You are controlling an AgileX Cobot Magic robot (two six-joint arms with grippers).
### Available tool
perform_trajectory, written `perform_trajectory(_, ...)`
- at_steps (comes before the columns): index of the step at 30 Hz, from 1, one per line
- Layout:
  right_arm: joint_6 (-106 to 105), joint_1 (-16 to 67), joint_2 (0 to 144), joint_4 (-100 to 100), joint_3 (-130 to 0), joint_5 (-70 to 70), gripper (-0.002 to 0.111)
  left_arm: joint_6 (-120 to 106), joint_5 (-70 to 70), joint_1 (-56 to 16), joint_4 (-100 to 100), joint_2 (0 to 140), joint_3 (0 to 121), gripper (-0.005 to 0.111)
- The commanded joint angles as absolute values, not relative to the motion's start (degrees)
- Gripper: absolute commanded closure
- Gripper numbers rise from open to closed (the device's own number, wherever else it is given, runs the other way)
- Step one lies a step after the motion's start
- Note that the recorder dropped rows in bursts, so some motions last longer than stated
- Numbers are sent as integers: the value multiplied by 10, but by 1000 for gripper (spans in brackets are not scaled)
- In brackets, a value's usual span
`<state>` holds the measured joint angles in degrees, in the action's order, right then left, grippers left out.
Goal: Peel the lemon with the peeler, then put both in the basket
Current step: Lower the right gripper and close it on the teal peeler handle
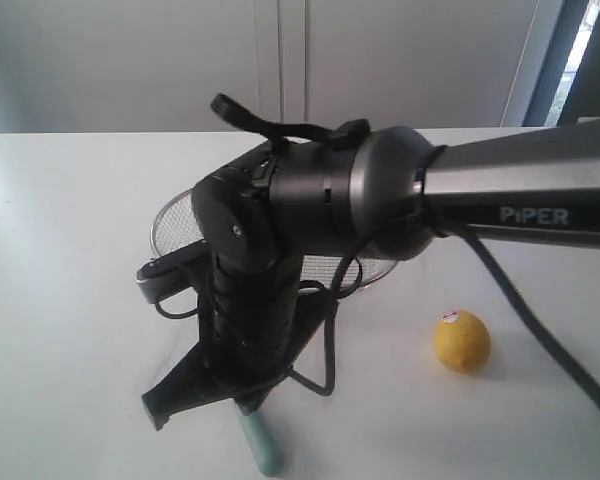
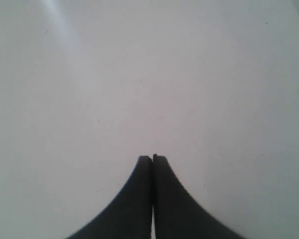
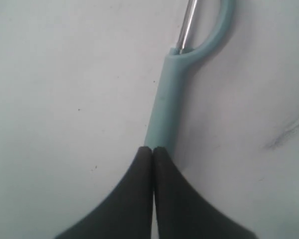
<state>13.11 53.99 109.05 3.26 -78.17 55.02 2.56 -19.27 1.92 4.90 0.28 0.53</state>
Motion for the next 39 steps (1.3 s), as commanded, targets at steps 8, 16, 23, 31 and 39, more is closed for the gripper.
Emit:
perform_trajectory(8, 185, 549, 1116, -19, -795, 559, 108, 28, -202, 21, 48, 0, 0, 107)
perform_trajectory(16, 186, 549, 1116, -20, -793, 532, 83, 28, -202, 21, 48, 0, 0, 107)
perform_trajectory(23, 186, 549, 1116, -21, -793, 526, 64, 28, -202, 21, 48, 0, 0, 107)
perform_trajectory(31, 190, 549, 1153, -21, -793, 532, 64, 28, -202, 21, 48, 0, 0, 107)
perform_trajectory(39, 190, 549, 1169, -23, -793, 530, 64, 28, -202, 21, 48, 0, 0, 107)
